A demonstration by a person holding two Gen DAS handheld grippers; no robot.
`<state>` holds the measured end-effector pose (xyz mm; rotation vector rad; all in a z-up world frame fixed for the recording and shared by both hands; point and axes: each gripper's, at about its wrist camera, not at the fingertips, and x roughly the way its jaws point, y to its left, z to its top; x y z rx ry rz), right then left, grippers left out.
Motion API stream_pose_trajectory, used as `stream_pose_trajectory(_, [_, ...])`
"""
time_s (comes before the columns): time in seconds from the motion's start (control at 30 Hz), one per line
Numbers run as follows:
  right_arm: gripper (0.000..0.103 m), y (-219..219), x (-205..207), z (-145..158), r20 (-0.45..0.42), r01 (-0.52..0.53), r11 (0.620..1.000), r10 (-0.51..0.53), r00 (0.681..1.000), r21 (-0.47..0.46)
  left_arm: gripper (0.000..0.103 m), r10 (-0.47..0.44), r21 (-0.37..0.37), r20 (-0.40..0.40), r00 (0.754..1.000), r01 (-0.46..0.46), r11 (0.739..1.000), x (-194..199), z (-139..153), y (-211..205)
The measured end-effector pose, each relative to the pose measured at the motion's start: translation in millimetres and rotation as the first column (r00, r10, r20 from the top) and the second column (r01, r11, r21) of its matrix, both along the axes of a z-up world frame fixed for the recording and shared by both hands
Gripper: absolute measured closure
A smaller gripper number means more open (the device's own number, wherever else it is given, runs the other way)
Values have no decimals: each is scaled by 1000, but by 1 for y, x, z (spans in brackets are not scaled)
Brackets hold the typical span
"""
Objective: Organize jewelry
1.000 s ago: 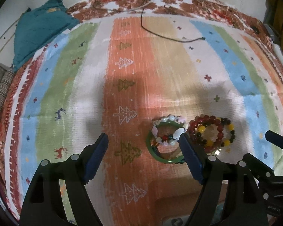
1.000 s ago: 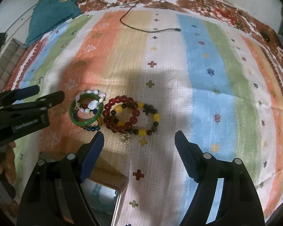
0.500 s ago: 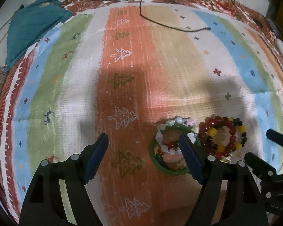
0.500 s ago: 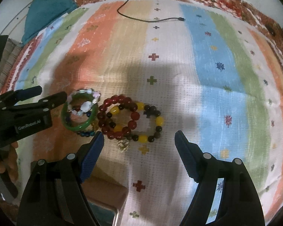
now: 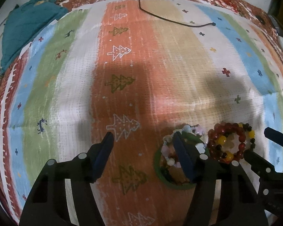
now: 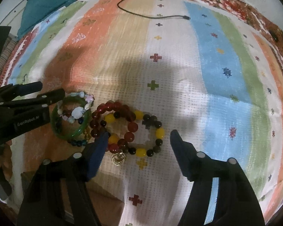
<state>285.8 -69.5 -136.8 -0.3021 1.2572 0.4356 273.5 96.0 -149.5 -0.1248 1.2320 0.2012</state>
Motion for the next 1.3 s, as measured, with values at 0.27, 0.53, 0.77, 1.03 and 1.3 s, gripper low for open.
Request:
stream_pose_trajectory(0.27, [55,2,7,-15,-24,1,1000,-2,1000,-19,50,-37,1,-23,999,37,999,8,-13,-6])
stream_pose_trajectory(0.53, [85,10,4,-19,-43,-34,999,34,998,-5,68,-28,-58,-18,999,27,998,7,-18,-4])
stream_pose_trajectory(0.77, [92,11,4,-18,-35,-38,999,37,999,-12,91,-15,-120,-12,1000,14,993,6,-20,-4])
stream_pose_trajectory(1.03, [102,13,4,-12,-9,-52,998,52,999,-19,93,-31,-96,-13,999,29,995,7,-18,-11])
stream_pose_trajectory(1.3, [102,10,1,-4,3,-51,999,51,999,-3,93,-30,-72,-7,1000,30,997,2,-7,-11])
